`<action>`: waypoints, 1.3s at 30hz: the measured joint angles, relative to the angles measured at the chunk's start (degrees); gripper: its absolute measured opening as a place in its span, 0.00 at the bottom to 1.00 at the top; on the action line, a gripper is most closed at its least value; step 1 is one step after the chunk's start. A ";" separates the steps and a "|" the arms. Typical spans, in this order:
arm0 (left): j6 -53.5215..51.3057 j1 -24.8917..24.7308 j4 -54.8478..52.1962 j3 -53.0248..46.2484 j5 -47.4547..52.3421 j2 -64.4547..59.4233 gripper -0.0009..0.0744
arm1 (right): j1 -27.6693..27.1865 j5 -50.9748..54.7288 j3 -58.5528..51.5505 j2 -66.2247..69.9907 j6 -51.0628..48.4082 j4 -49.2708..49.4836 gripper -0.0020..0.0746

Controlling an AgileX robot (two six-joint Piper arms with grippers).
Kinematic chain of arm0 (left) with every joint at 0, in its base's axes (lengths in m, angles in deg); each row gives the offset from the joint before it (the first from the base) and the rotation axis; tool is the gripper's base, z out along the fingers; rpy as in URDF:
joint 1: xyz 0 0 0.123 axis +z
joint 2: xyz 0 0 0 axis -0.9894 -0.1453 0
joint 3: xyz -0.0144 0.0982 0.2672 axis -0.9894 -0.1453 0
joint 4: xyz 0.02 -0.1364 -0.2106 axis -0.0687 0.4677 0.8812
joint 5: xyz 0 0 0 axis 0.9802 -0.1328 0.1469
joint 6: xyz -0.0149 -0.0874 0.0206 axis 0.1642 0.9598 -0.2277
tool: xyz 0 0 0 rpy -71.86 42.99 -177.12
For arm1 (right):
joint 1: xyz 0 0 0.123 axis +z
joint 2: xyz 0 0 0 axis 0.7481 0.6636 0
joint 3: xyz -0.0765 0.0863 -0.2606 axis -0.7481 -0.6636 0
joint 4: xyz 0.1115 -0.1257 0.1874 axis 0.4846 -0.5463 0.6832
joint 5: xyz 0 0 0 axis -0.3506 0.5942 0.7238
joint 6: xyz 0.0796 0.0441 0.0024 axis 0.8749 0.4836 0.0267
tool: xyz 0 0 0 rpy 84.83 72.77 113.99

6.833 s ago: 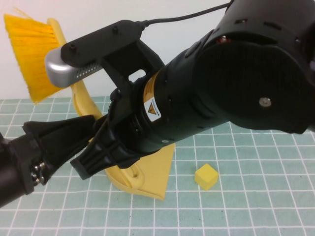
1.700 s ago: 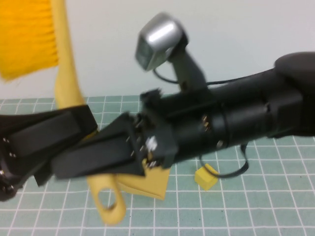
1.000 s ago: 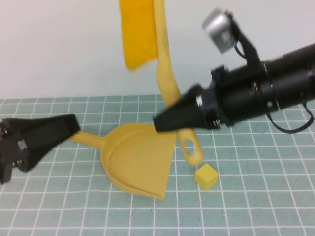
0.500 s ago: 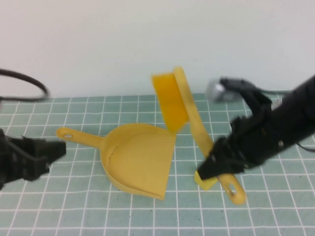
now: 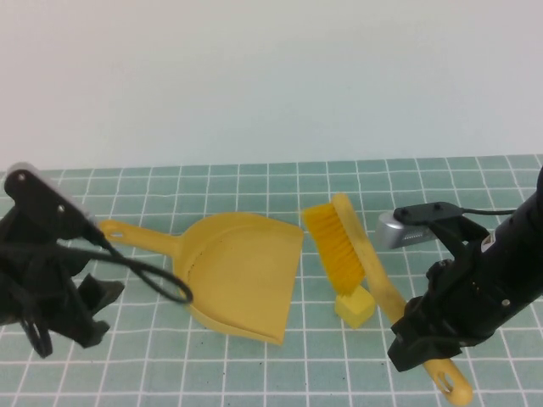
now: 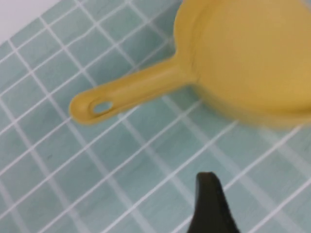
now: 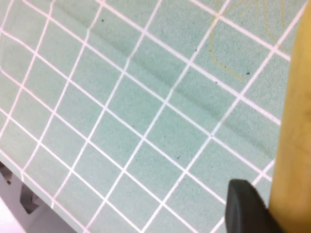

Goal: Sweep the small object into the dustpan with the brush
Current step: Pick up the dustpan from the table

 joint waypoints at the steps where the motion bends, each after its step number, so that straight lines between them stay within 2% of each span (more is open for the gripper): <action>1: 0.85 0.00 -3.13 0.00 -0.04 -0.26 0.57 | 0.00 0.00 0.00 0.00 0.10 -0.13 0.23; 4: 4.85 0.00 -12.78 1.26 -0.28 -1.88 0.57 | 0.00 -0.13 -0.10 0.00 0.10 -0.64 0.23; 8: 15.81 -0.87 -24.41 5.19 1.03 -6.11 0.57 | 0.00 -0.03 -0.10 0.00 0.81 -2.05 0.23; 12: 23.22 -4.51 -34.29 10.29 2.42 -12.73 0.57 | 0.00 1.18 -0.10 0.00 2.56 -4.07 0.23; 15: 26.87 -7.48 -36.84 14.63 5.34 -18.20 0.57 | 0.00 1.65 -0.10 -0.05 4.69 -4.78 0.23; 23: 26.47 -8.51 -46.00 21.57 6.90 -24.90 0.57 | 0.00 1.86 -0.10 -1.26 10.61 -7.64 0.23; 27: 26.98 -8.51 -46.18 21.60 6.55 -25.90 0.57 | 0.00 2.33 -0.10 -2.43 12.18 -9.54 0.23; 31: 21.40 -8.51 -47.77 21.60 7.28 -26.68 0.52 | 0.00 3.00 -0.10 -3.30 12.27 -10.04 0.23; 39: 21.15 -8.61 -48.50 22.98 13.47 -24.47 0.50 | 0.00 4.23 -0.10 -4.15 12.27 -14.53 0.23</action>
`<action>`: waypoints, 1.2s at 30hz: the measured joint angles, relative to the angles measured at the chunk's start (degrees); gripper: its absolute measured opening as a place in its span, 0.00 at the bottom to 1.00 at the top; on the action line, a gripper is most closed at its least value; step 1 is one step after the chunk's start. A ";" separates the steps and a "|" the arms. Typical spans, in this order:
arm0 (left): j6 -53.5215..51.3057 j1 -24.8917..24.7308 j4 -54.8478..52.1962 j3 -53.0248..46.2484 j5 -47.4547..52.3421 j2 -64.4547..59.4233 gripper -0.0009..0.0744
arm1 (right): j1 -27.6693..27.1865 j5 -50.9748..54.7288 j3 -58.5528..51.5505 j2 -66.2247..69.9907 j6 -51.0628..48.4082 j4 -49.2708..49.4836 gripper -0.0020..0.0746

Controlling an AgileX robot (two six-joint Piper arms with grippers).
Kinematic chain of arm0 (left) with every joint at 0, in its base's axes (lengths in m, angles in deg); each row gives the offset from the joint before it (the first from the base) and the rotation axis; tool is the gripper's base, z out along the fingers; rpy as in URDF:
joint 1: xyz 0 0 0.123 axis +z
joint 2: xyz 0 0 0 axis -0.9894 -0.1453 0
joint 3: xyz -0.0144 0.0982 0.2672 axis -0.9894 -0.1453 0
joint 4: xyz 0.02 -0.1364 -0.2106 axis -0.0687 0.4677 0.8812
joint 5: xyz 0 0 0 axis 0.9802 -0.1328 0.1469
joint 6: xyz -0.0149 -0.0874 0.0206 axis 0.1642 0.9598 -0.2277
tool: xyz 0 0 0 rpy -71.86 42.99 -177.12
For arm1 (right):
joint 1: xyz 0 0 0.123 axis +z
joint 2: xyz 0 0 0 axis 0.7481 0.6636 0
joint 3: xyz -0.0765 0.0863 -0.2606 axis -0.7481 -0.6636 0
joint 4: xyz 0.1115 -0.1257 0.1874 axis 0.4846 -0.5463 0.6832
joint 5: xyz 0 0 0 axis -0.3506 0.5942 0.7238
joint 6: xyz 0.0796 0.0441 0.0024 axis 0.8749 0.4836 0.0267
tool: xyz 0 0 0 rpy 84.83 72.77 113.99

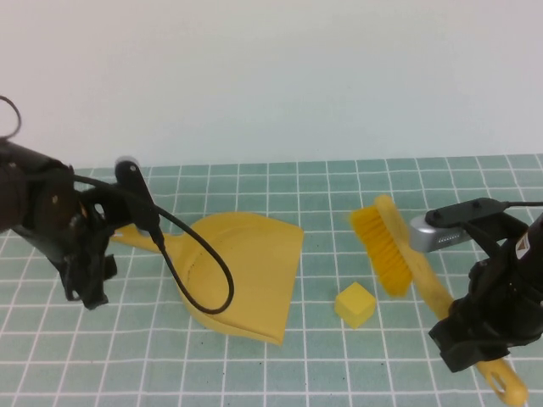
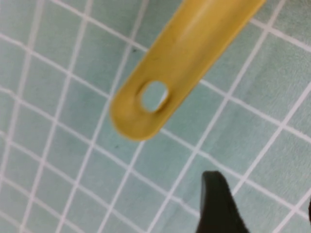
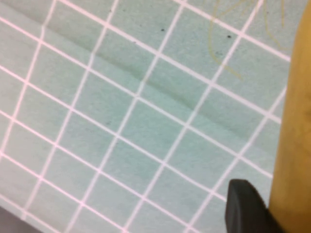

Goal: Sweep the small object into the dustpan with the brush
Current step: Pick up the dustpan from the table

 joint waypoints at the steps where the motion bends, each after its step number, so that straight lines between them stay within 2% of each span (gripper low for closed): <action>1: -0.76 0.00 -0.13 0.33 0.27 0.64 0.50 | 0.00 0.00 0.00 0.00 0.00 -0.66 0.23; 7: -12.82 0.00 -0.84 4.30 0.74 3.20 0.50 | 0.00 0.33 0.00 0.00 0.96 -4.19 0.23; 13: -14.77 0.00 3.06 8.94 2.19 1.88 0.51 | 0.00 2.28 0.00 0.00 2.63 -9.78 0.23; 23: -21.53 0.00 5.75 9.91 2.66 -1.69 0.71 | -0.09 3.38 0.00 0.00 3.00 -10.88 0.23; 36: -28.07 0.00 2.64 10.17 3.16 -8.51 0.71 | -0.09 4.33 0.00 0.00 3.00 -11.00 0.23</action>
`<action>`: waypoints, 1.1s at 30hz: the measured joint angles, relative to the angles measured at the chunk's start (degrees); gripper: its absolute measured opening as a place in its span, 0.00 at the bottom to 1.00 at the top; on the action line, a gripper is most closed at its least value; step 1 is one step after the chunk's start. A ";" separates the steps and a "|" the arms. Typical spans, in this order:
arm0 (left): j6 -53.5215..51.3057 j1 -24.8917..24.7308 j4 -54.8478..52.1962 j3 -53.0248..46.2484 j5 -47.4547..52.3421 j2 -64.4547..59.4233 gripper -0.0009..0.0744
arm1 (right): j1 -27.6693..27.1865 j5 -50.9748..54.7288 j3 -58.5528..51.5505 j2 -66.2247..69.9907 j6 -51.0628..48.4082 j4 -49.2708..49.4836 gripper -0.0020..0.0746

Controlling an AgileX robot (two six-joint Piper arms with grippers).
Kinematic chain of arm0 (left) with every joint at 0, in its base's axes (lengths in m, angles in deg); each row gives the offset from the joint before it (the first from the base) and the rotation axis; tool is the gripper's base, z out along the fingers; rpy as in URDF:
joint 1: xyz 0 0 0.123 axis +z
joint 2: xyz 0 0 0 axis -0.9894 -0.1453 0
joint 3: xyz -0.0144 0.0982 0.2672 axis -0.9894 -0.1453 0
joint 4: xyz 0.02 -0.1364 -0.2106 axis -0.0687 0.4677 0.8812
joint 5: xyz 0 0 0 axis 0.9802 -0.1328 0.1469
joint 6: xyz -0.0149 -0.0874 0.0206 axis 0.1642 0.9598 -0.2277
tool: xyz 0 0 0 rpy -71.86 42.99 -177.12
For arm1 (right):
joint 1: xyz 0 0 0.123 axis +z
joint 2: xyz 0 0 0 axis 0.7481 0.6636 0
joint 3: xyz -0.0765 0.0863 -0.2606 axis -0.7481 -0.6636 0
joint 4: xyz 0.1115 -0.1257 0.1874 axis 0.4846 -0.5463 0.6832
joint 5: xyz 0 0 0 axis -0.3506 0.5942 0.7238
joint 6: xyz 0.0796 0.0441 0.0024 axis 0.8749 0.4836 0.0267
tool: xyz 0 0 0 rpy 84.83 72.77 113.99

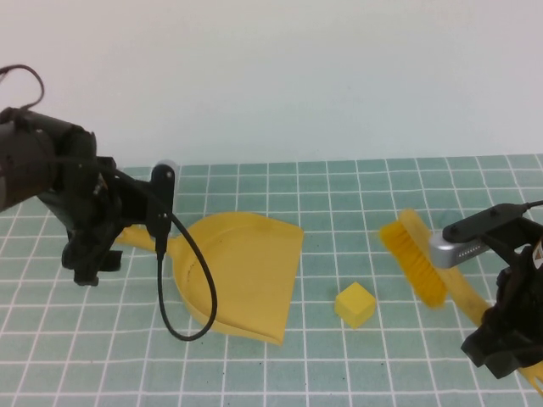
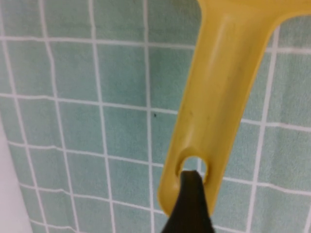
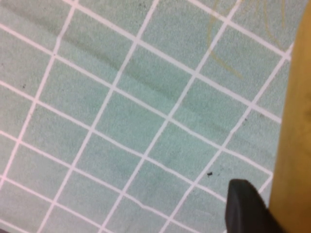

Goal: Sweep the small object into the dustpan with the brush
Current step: Pick up the dustpan from the table

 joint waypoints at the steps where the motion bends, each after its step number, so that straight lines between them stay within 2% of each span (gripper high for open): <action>1: 0.00 0.00 -0.39 0.25 0.00 -0.47 0.71 | 0.00 0.26 0.00 0.00 0.00 -0.11 0.23; 8: 0.00 0.00 0.48 4.68 -0.80 -3.59 0.71 | 0.00 3.26 0.00 0.00 0.00 -0.82 0.23; 15: 0.00 0.00 2.05 7.28 -1.30 -6.56 0.58 | 0.00 3.66 0.00 0.00 0.00 -0.31 0.23; 33: 2.08 -0.10 3.46 9.51 0.53 -7.66 0.58 | 0.00 5.11 0.00 0.00 -0.11 -0.41 0.23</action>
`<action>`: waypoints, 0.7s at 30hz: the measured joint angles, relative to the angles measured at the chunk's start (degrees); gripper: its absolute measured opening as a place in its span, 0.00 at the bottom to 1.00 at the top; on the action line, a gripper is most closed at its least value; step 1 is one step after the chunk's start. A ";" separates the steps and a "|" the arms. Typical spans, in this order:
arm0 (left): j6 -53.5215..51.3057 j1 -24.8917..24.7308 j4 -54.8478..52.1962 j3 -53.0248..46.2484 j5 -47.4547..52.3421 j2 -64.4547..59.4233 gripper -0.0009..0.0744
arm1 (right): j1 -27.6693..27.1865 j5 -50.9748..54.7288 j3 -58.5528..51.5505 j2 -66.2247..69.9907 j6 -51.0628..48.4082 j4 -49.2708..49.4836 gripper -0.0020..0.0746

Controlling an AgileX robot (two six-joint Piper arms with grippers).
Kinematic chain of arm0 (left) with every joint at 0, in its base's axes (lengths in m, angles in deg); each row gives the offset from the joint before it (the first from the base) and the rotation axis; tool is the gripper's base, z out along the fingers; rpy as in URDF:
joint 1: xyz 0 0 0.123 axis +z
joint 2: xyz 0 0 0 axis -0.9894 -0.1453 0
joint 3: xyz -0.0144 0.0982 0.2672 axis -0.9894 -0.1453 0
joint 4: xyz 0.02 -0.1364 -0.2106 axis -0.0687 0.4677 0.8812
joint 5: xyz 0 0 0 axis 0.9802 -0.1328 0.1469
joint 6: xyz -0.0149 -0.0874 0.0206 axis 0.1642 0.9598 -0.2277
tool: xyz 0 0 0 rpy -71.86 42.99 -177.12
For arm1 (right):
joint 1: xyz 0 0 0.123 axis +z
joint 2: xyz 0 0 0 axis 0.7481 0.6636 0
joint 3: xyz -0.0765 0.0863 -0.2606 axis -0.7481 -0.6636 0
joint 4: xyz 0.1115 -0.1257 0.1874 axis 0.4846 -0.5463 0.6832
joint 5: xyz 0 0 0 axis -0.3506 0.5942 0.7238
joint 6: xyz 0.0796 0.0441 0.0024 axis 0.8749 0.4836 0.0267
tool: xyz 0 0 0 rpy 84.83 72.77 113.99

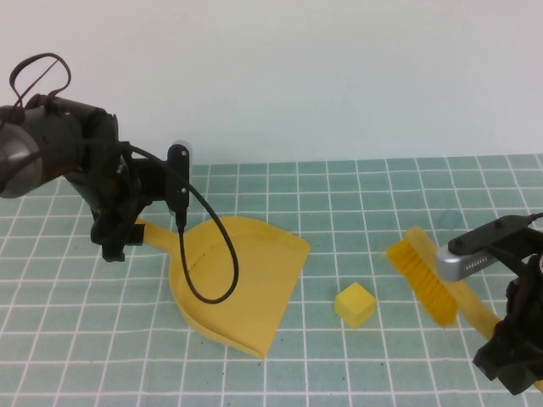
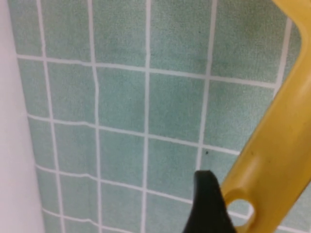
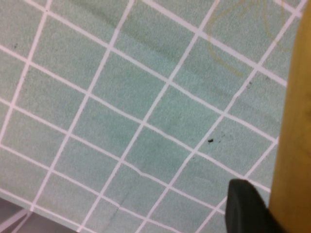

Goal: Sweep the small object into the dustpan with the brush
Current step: Pick up the dustpan from the table

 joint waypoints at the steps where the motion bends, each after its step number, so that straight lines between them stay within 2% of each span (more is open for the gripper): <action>1: 0.35 0.00 0.00 0.00 0.59 0.00 0.58 | 0.00 -0.14 0.00 0.00 0.00 -0.13 0.23; 9: -6.12 0.00 -0.49 0.00 1.08 0.00 0.58 | 0.00 -0.14 0.00 0.00 0.00 -0.22 0.23; 16: -5.91 -1.09 -0.83 0.54 -1.60 0.00 0.64 | 0.00 -0.14 0.00 0.00 0.00 0.02 0.23; 21: -5.01 -1.56 -0.92 0.54 0.66 -0.52 0.65 | 0.00 -0.14 0.00 0.00 0.00 1.10 0.23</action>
